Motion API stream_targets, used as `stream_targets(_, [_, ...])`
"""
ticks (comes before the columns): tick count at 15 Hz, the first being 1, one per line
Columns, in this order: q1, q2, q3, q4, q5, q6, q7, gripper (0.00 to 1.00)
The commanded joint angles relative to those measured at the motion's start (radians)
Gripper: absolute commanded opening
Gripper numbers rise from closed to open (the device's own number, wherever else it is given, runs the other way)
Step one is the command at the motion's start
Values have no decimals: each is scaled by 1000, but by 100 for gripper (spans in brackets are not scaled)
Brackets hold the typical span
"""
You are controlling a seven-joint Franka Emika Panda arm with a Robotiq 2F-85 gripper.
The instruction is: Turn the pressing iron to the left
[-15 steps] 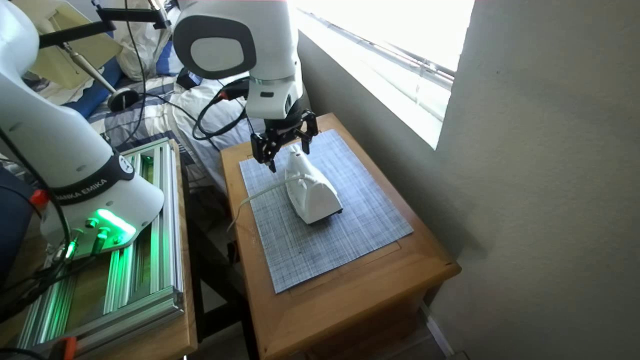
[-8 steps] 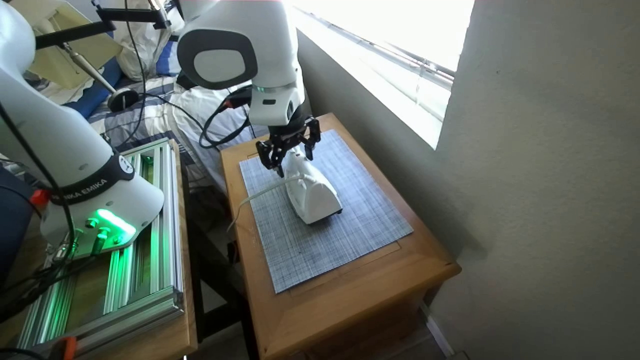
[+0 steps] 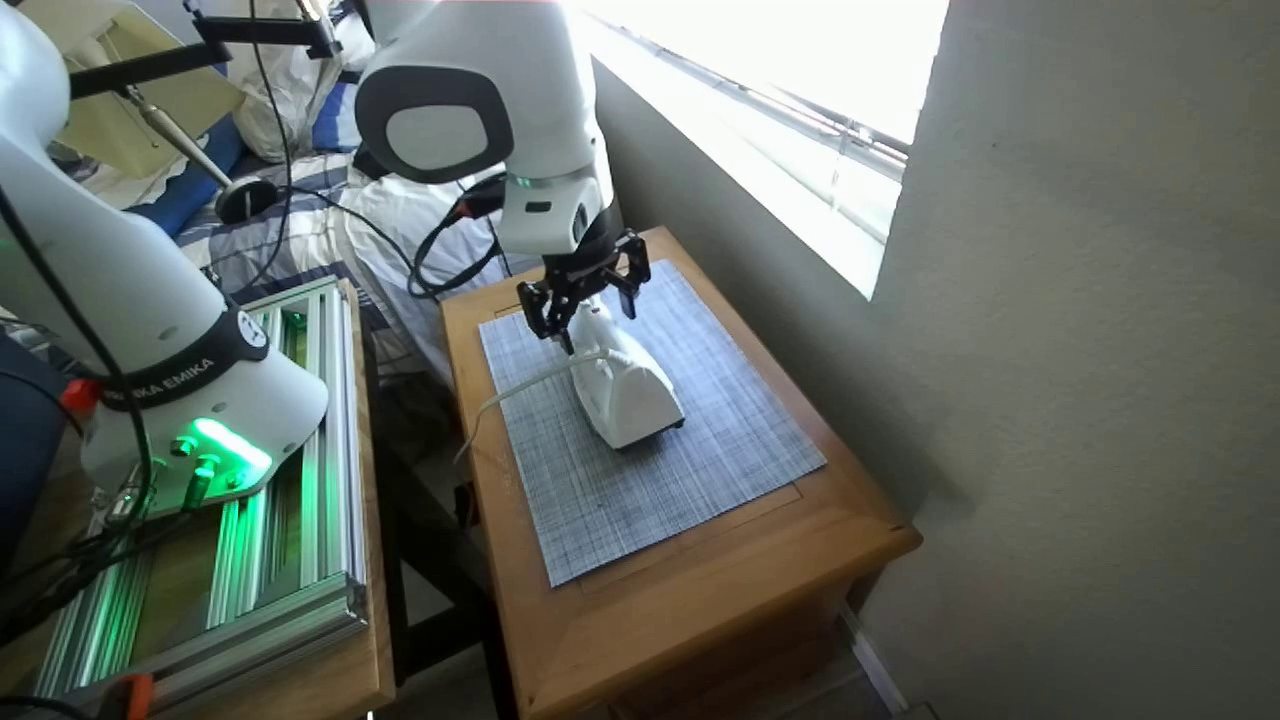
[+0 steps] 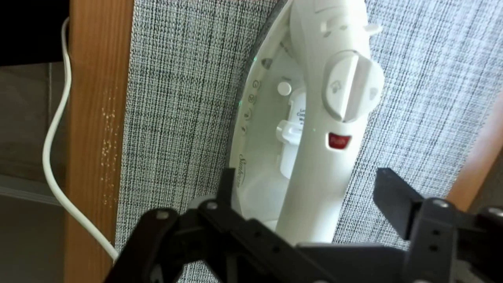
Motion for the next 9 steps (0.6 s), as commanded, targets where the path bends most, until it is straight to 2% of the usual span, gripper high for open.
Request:
stream_targets(1, [29,23,-12,1,37,34,-4,60])
stream_targets(7, [39,28,-12,4,43,33,-5,18])
stream_targets(8, [36,28,-9,4,47,32,-7,14])
stream_targets(9, [29,25,1,4,56,29,-14,62])
